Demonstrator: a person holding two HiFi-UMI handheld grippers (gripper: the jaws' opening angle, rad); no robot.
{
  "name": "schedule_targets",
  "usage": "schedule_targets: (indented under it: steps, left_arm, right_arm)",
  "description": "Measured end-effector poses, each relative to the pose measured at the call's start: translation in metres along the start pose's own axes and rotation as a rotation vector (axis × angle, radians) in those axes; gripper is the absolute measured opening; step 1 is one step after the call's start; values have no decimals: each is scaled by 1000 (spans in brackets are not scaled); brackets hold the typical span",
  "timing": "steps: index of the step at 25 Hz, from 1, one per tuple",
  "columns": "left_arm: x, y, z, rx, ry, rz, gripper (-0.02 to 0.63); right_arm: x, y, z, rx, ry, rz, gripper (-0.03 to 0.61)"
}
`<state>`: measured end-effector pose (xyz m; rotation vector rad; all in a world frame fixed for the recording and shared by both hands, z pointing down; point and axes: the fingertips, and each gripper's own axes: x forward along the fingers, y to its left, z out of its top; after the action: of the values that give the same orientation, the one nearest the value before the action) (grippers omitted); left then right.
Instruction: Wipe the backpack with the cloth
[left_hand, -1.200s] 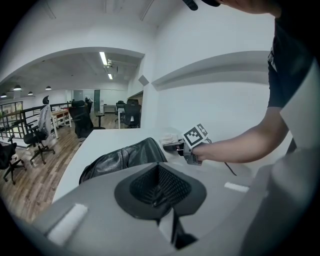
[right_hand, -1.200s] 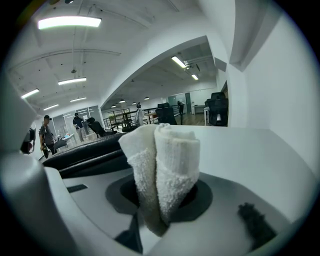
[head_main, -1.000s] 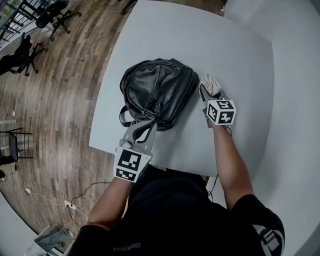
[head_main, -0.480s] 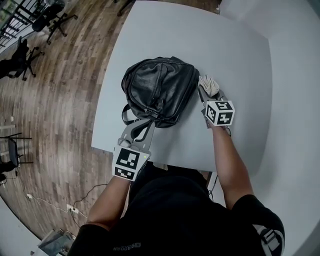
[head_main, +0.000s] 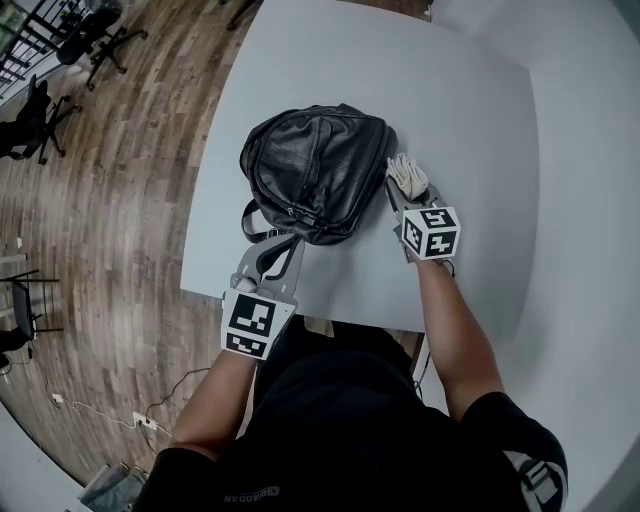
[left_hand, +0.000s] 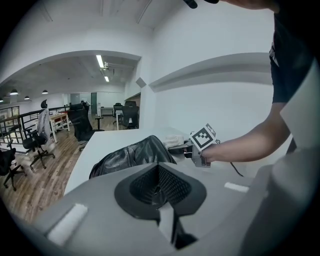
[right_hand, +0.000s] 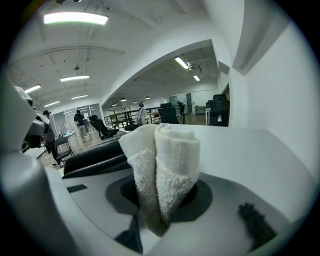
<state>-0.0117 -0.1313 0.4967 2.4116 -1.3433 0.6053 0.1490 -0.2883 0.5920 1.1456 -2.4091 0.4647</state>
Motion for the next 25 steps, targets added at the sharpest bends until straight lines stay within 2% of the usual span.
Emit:
schedule_targets:
  steps: [4, 17, 25]
  left_arm:
    - [-5, 2, -5, 11, -8, 6, 6]
    - [-20, 8, -7, 16, -28, -45, 6]
    - [-26, 19, -15, -40, -27, -71, 6]
  right_arm:
    - [-8, 11, -6, 10, 0, -5, 109]
    - [-37, 48, -19, 31, 1, -32, 109]
    - [-50, 69, -30, 56, 8, -53, 108]
